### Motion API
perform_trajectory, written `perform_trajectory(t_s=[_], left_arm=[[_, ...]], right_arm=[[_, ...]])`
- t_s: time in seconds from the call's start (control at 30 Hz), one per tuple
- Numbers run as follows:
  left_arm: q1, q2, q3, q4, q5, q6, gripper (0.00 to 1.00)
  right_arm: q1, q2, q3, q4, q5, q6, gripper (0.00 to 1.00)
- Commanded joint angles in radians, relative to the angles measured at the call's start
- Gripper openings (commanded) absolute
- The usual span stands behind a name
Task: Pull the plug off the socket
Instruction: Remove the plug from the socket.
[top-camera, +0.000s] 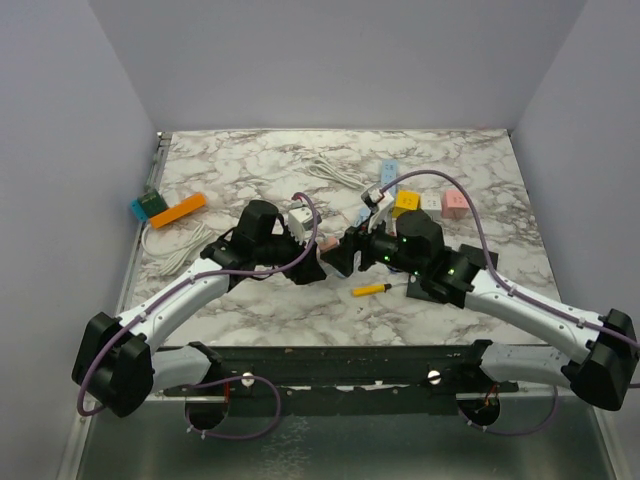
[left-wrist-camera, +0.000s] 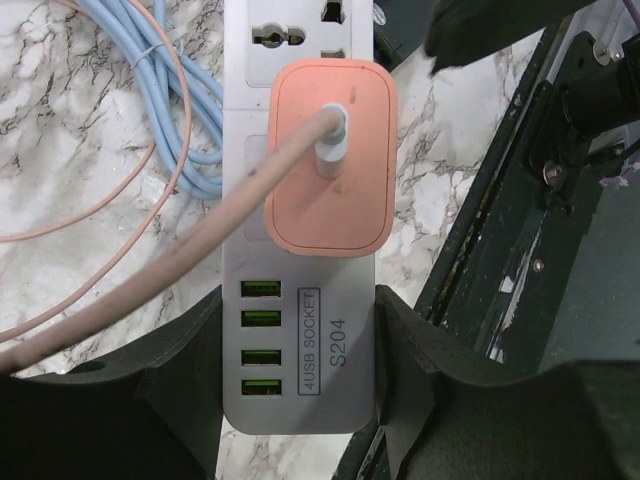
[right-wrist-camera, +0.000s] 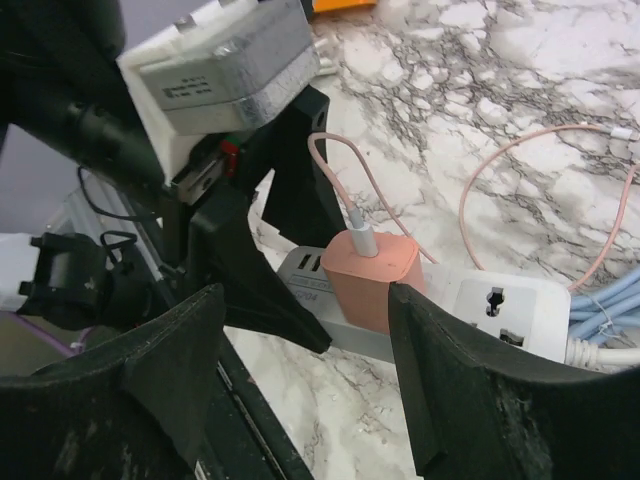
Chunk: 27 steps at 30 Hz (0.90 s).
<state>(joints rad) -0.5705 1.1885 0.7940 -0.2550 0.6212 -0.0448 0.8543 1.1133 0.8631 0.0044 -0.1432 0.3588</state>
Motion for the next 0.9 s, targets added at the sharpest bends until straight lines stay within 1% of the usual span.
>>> perform_trajectory(t_s=[0.0, 0.1, 0.47, 0.57, 0.77, 0.8, 0.87], left_arm=[[0.002, -0.007, 0.003, 0.061, 0.036, 0.000, 0.00], [0.005, -0.013, -0.001, 0.061, 0.035, -0.002, 0.00], [0.004, -0.006, -0.001, 0.062, 0.040, -0.003, 0.00], [0.004, -0.006, -0.001, 0.063, 0.036, -0.003, 0.00], [0.007, -0.007, -0.001, 0.062, 0.029, -0.001, 0.00], [0.008, -0.008, -0.002, 0.063, 0.029, -0.001, 0.00], [0.008, -0.010, -0.001, 0.063, 0.033, -0.001, 0.00]], right_arm=[[0.061, 0.077, 0.026, 0.018, 0.209, -0.021, 0.70], [0.109, 0.102, 0.026, 0.009, 0.294, -0.027, 0.68], [0.146, 0.122, 0.008, 0.025, 0.411, -0.051, 0.67], [0.178, 0.146, 0.003, 0.042, 0.468, -0.065, 0.67], [0.222, 0.184, 0.005, 0.081, 0.511, -0.077, 0.66], [0.227, 0.189, 0.005, 0.084, 0.521, -0.079, 0.66], [0.235, 0.201, 0.006, 0.088, 0.550, -0.079, 0.61]])
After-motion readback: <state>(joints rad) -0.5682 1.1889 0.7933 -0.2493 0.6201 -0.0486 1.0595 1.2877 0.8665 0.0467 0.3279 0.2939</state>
